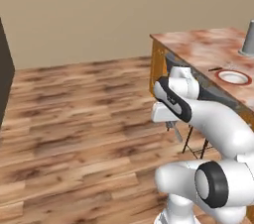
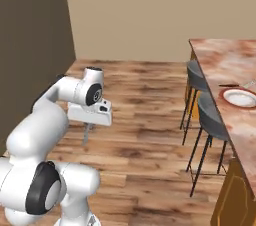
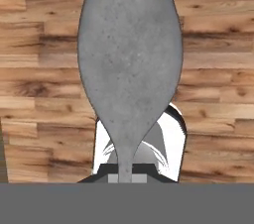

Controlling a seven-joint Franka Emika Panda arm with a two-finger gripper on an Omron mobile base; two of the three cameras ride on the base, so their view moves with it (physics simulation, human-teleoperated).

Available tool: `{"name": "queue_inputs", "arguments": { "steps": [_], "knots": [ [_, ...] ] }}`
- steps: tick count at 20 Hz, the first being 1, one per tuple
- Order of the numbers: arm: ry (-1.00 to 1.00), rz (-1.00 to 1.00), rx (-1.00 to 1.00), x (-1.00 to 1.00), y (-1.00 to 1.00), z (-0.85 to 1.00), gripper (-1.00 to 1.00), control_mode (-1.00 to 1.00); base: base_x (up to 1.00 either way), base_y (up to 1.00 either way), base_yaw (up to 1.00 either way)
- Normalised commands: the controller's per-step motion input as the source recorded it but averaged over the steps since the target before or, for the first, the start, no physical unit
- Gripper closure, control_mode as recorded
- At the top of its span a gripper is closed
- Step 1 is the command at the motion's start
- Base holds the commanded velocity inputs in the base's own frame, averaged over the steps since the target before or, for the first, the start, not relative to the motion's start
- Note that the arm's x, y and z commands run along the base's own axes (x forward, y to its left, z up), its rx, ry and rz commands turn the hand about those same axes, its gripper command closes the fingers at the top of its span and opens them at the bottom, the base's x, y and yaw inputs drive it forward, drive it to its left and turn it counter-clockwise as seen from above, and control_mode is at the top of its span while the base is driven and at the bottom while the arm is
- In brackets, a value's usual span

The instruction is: Take the fork and place it on the left side of the plate. Then take the spoon and place it on the right side of the plate. Make sure they're directly next to the plate.

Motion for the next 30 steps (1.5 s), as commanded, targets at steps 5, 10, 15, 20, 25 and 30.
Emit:
{"name": "queue_inputs", "arguments": {
  "steps": [5, 10, 15, 20, 25, 30],
  "knots": [
    [0.00, 0.00, 0.00, 0.00, 0.00, 0.00, 1.00, 1.00, 0.65, 0.71, -0.77],
    [0.00, 0.00, 0.00, 0.00, 0.00, 0.00, 1.00, 1.00, 0.32, 0.51, -0.87],
    [0.00, 0.00, 0.00, 0.00, 0.00, 0.00, 1.00, 1.00, 0.31, 0.14, -0.82],
    [0.00, 0.00, 0.00, 0.00, 0.00, 0.00, 1.00, 1.00, 0.58, 0.15, -0.70],
    [0.00, 0.00, 0.00, 0.00, 0.00, 0.00, 1.00, 1.00, 0.72, 0.41, -0.55],
    [0.00, 0.00, 0.00, 0.00, 0.00, 0.00, 1.00, 1.00, 0.87, 0.45, -0.41]
  ]
}}
